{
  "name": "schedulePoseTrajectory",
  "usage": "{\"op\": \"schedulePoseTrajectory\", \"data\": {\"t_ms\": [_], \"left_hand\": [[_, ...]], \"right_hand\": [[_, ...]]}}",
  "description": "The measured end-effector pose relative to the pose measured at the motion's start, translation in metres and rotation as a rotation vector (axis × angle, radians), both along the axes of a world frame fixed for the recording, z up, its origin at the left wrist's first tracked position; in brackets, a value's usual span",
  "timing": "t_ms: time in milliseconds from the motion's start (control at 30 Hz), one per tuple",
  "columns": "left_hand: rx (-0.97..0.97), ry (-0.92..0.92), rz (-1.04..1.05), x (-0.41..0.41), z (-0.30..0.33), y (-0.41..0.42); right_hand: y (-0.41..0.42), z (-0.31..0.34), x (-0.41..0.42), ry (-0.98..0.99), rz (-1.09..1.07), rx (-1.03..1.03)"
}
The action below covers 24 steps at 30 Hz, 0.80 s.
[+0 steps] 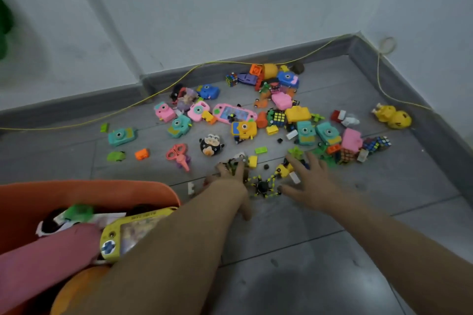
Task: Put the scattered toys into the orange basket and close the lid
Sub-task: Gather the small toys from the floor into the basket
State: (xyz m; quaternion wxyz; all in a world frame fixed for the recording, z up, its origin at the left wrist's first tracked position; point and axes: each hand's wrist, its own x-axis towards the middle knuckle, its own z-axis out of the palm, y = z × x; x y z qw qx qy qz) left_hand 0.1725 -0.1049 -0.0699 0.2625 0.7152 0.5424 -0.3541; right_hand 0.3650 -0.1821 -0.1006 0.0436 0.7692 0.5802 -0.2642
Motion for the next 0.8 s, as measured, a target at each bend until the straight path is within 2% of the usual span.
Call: {"op": "schedulePoseTrajectory", "data": {"t_ms": [167,333,600,700,800], "left_hand": [[0.142,-0.108,0.011,-0.008,-0.031,-0.002],[0.229,-0.099,-0.058,-0.013,-0.046,0.004],[0.278,-0.170,-0.084,-0.019,-0.041,0.002],[0.228,-0.059,-0.056,-0.019,-0.029,0.000],[0.146,0.034,0.077,-0.021,-0.022,-0.001]], "right_hand": [[0.012,-0.012,-0.015,-0.083,0.110,0.058],[0.019,-0.018,-0.021,-0.095,0.134,0.119],[0.011,-0.029,-0.015,0.051,0.017,0.276],[0.008,-0.028,-0.004,0.065,-0.033,0.331],[0.010,-0.022,0.006,0.060,-0.090,0.389]]}}
